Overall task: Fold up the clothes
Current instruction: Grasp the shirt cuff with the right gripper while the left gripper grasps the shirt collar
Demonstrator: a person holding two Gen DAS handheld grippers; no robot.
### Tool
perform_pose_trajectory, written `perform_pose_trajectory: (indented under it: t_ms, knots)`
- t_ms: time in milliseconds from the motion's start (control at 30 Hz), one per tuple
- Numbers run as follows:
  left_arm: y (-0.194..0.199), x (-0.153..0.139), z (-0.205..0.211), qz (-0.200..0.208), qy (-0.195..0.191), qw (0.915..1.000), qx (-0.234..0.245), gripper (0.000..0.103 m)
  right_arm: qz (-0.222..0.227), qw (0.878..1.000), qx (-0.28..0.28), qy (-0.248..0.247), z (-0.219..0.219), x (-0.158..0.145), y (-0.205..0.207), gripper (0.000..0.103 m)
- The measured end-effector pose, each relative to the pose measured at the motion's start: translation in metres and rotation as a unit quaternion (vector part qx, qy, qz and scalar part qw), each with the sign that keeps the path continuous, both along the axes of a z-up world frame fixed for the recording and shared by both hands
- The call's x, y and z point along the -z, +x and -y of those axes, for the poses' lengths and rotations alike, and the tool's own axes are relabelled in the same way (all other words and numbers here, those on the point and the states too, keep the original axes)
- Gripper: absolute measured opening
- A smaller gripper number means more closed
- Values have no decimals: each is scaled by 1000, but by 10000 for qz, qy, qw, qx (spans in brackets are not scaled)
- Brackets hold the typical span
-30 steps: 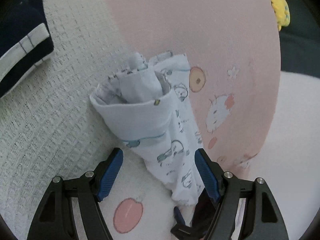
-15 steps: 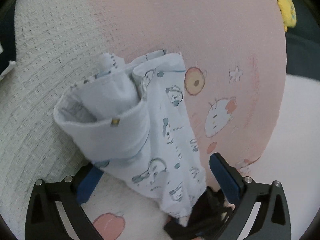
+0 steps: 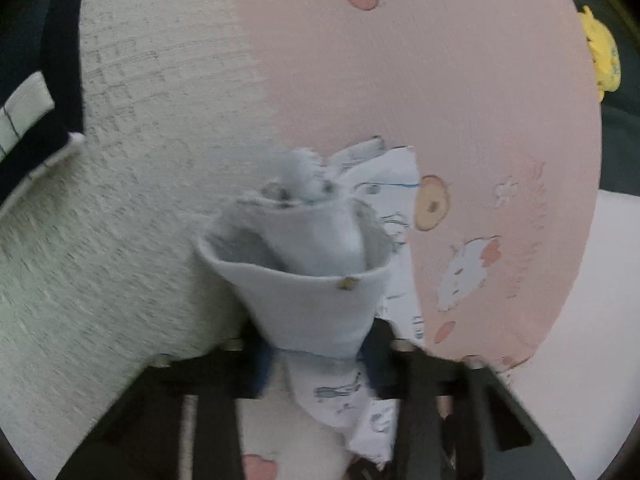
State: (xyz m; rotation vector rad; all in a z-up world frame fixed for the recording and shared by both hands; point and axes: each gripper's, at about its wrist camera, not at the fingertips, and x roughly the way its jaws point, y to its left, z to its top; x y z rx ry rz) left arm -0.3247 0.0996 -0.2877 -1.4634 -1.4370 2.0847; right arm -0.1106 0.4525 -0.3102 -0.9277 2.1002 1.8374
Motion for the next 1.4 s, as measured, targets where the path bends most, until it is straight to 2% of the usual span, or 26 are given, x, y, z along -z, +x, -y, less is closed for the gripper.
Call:
perform_pose_trajectory:
  t_ms: [100,167,200,267,300,367,400,500,533,700,767,833,967,1100,1200,1267,1400]
  knots:
    - [-1,-5,-5,-153,-374,9987,305,17,85,9999,3,144,3,0,-1,16]
    - [0,-14,-14,-281,-895,9943,515,16,142,9996,5,240,5,-1,-2,12]
    - [0,-22,-21,-369,-1260,9893,640,16,170,9994,6,288,5,-1,-3,11]
    - [3,-38,-39,-660,-2045,9722,931,14,266,9975,-147,638,9,-10,-6,10]
    - [6,-46,-49,-853,-2446,9596,1094,13,316,9958,-232,824,10,-15,-8,9]
    - [13,-61,-68,-1217,-3221,9280,1426,13,401,9896,-410,1319,15,-29,-11,8]
    - [17,-67,-71,-1323,-3438,9173,1515,13,513,9845,-578,1577,19,-36,-13,8]
    - [26,-76,-59,-1444,-3655,9060,1571,12,614,9759,-808,1932,27,-48,-10,8]
    - [26,-79,-57,-1446,-3684,9049,1565,12,625,9734,-871,2026,30,-52,-8,8]
    - [50,-79,-27,-1119,-3322,9248,1482,12,631,9655,-1153,2246,42,-68,7,8]
    - [65,-82,-11,-1075,-3241,9278,1504,12,606,9623,-1253,2336,48,-74,14,8]
    - [81,-87,0,-1054,-3233,9272,1567,12,556,9601,-1311,2406,56,-79,22,8]
    - [111,-98,23,-1106,-3209,9264,1628,12,627,9636,-1358,2218,71,-75,33,8]
    - [129,-97,31,-953,-3118,9333,1504,12,687,9670,-1367,2038,72,-71,26,8]
    - [151,-95,38,-775,-3042,9382,1457,12,724,9637,-1434,2134,75,-76,30,8]
    - [160,-91,30,-728,-3070,9366,1525,12,764,9578,-1521,2315,79,-79,48,8]
    - [189,-94,17,-937,-3437,9172,1787,12,846,9442,-1656,2718,79,-87,59,8]
